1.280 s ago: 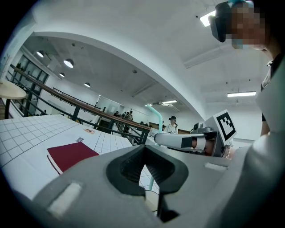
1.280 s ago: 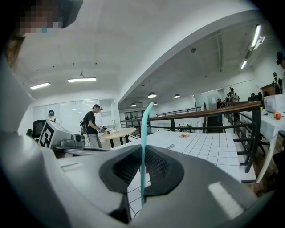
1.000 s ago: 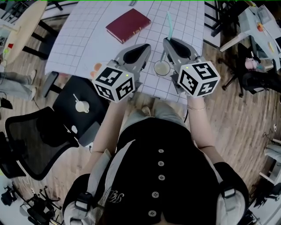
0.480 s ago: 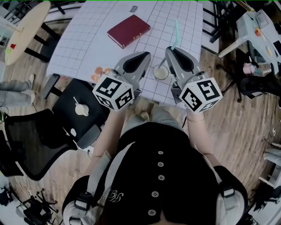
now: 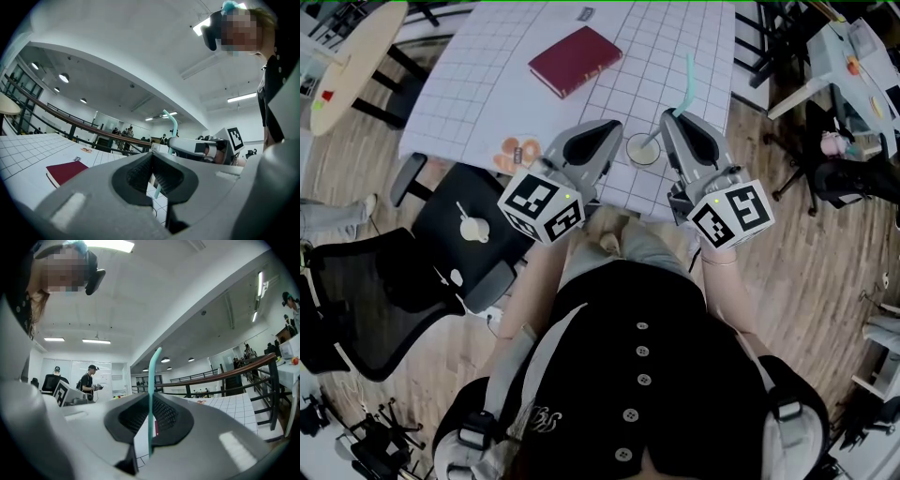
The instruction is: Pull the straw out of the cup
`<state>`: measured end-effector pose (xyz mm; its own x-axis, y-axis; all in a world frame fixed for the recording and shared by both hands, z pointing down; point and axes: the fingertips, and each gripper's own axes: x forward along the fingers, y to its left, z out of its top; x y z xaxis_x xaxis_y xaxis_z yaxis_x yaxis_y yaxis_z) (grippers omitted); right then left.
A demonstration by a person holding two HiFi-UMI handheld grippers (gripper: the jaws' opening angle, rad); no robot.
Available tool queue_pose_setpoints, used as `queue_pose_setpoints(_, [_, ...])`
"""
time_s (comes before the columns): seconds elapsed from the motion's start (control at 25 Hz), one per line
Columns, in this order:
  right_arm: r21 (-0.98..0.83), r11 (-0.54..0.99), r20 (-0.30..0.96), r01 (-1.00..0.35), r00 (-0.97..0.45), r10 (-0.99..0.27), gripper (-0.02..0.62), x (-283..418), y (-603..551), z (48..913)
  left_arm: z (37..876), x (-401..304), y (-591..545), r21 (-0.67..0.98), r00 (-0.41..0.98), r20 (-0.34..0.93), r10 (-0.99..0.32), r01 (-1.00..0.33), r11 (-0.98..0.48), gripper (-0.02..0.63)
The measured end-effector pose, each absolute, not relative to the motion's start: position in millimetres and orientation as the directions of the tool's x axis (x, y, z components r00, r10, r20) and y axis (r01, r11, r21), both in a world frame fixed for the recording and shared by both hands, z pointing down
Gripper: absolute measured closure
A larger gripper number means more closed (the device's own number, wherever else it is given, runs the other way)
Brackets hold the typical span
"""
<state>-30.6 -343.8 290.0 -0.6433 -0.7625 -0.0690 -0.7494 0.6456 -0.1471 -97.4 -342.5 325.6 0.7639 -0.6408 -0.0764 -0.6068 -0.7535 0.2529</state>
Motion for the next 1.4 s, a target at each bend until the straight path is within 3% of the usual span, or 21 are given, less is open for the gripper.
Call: queue_pose_setpoints(1.4, [-0.107,0.688,-0.068,-0.718,-0.685,-0.726,0.577,-26,-329,299,331,-79,-332,0.270,0.801,-0.075,-0.594,-0.557,-0.785,0.607])
